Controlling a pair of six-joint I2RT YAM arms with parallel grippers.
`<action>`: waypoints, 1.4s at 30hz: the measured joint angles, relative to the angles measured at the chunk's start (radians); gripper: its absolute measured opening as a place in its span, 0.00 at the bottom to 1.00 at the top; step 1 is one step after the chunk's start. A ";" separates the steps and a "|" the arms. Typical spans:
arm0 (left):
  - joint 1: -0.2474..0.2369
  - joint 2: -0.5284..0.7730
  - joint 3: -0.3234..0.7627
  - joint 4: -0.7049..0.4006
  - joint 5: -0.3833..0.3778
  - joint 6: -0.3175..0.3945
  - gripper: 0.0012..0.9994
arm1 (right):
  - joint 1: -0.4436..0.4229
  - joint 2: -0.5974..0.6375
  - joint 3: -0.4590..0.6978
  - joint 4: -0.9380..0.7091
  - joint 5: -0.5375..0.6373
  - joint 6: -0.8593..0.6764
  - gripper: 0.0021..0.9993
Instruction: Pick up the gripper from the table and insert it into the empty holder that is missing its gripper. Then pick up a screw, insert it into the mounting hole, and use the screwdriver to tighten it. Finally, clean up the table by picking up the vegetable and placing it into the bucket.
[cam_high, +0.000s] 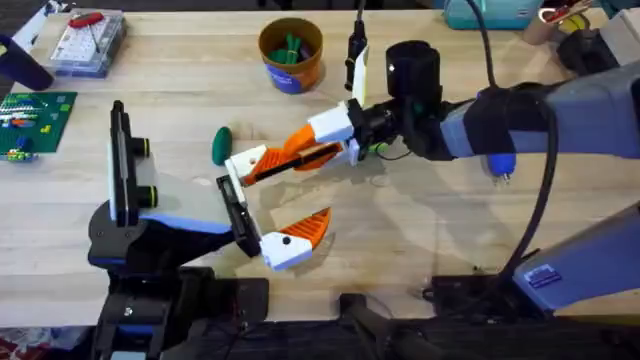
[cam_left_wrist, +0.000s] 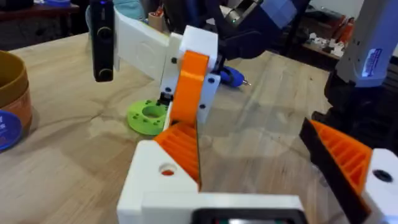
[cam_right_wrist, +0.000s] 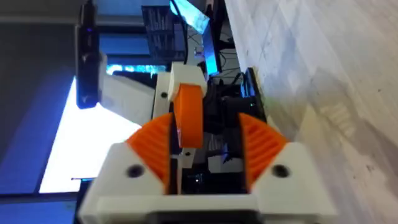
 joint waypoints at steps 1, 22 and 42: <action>0.000 0.000 0.000 0.000 0.000 0.000 0.99 | 0.000 0.000 0.000 0.000 0.000 0.001 0.43; 0.000 0.000 0.000 -0.003 0.010 -0.023 0.99 | -0.001 -0.008 0.003 0.010 -0.021 0.010 0.01; 0.003 0.000 0.000 0.002 -0.014 -0.014 0.99 | 0.017 -0.006 0.009 0.095 0.011 0.111 0.00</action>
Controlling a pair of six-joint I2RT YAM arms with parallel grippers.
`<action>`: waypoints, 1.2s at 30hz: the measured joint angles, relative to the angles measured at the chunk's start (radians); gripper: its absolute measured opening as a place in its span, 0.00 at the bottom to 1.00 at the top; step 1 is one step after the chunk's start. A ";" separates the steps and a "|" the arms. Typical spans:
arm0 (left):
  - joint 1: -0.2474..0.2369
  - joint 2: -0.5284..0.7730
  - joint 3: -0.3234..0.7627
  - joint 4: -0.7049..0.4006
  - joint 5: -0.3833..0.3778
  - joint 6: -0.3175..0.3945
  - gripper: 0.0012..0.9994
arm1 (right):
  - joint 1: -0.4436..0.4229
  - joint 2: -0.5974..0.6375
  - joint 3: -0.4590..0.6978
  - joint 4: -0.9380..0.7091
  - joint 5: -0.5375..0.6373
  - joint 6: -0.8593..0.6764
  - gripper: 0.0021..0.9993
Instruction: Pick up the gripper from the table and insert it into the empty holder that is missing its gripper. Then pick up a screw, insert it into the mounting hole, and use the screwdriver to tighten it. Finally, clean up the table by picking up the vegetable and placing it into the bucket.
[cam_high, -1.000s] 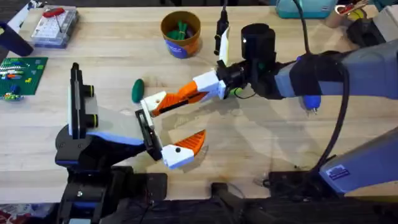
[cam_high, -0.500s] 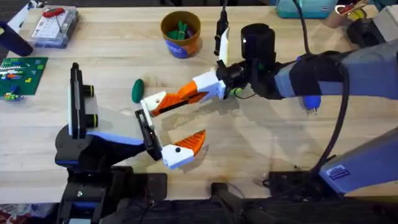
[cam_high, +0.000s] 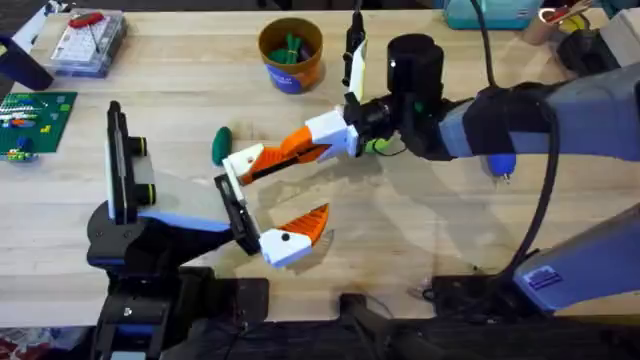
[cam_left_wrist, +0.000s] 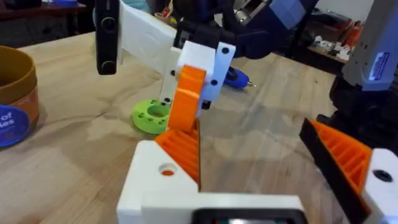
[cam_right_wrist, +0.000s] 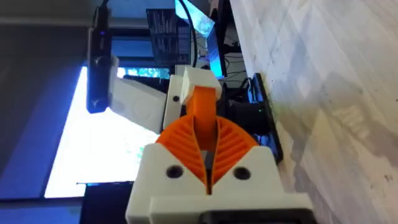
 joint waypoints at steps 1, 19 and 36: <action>0.000 0.000 0.000 0.000 -0.002 0.000 0.99 | 0.001 0.000 0.000 0.001 0.003 0.012 0.00; 0.007 0.000 0.000 0.000 -0.006 0.071 0.99 | 0.009 0.000 0.003 0.052 0.014 0.074 0.00; 0.010 0.000 0.001 -0.005 0.011 0.136 0.99 | 0.006 0.000 0.010 0.053 0.001 0.070 0.00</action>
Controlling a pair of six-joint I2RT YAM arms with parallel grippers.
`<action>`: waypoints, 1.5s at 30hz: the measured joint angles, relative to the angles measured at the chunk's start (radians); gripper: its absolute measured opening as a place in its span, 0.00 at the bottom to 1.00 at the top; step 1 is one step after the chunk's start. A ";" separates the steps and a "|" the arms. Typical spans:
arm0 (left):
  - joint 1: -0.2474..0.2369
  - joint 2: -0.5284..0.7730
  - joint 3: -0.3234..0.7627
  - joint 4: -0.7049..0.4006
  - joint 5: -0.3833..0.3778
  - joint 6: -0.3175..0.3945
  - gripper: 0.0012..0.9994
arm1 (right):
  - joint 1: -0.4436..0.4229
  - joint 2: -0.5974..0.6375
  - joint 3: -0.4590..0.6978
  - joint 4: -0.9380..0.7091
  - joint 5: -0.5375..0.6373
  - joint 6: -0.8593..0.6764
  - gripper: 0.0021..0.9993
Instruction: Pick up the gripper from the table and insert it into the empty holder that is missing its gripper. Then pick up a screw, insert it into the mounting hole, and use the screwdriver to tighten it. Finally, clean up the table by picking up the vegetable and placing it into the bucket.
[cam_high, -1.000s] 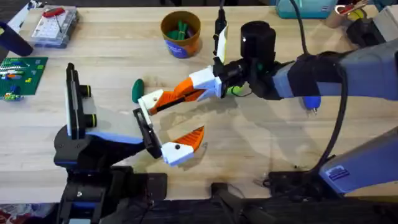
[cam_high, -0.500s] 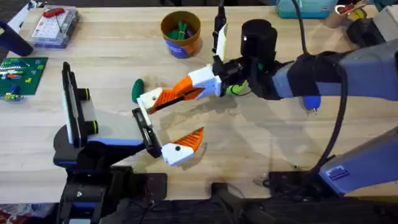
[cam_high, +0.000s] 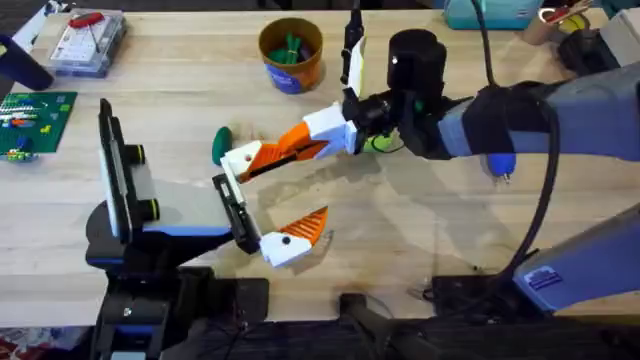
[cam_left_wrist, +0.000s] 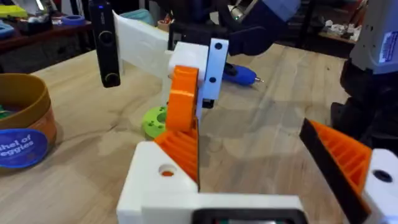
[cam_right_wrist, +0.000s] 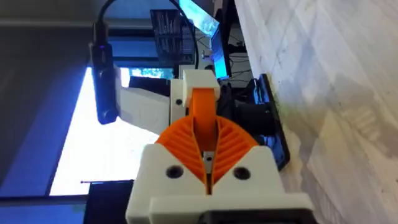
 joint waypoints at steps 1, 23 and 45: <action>0.000 0.000 0.000 0.000 -0.001 0.000 0.99 | 0.001 0.000 0.000 0.000 0.001 0.000 0.00; 0.004 0.000 0.000 0.000 0.003 0.011 0.99 | 0.003 -0.035 -0.040 0.045 0.063 0.000 0.00; 0.004 0.000 0.001 -0.002 -0.001 0.018 0.99 | 0.026 -0.101 -0.114 0.076 0.192 0.000 0.00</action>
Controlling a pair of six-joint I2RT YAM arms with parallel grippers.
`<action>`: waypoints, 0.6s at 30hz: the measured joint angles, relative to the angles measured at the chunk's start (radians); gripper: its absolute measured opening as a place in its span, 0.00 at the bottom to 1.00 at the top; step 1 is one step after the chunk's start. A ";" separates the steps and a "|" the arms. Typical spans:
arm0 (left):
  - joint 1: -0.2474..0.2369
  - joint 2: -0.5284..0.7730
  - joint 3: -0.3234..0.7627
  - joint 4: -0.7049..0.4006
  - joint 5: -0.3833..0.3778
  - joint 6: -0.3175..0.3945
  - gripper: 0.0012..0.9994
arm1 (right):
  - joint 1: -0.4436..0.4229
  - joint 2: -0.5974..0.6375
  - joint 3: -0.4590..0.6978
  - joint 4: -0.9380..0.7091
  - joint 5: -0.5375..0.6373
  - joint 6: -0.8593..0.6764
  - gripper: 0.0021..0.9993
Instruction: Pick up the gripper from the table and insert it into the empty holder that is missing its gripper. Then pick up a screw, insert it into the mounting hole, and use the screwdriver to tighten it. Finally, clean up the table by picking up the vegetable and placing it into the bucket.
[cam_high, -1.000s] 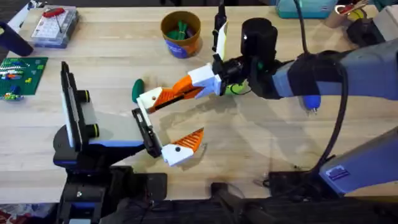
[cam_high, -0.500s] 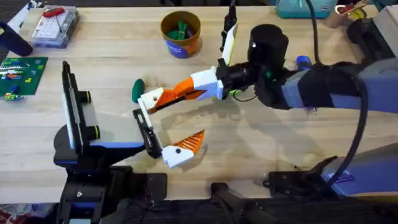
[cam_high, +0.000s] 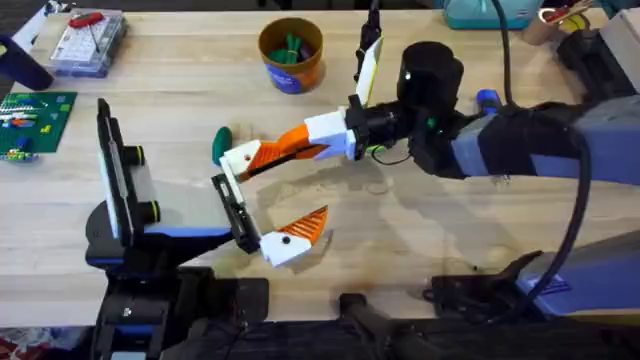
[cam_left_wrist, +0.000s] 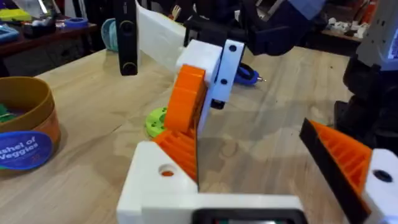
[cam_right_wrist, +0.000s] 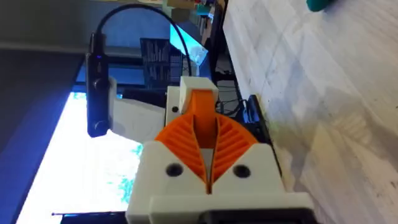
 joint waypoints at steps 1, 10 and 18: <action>0.000 0.000 0.000 0.000 0.000 0.000 0.99 | 0.000 0.000 0.000 0.000 0.001 0.000 0.00; 0.000 0.000 0.000 0.000 -0.001 0.000 0.99 | 0.001 0.000 0.000 0.000 0.003 0.000 0.05; -0.016 0.000 0.000 -0.010 0.077 0.000 0.99 | 0.019 0.000 0.000 0.003 0.039 0.001 0.98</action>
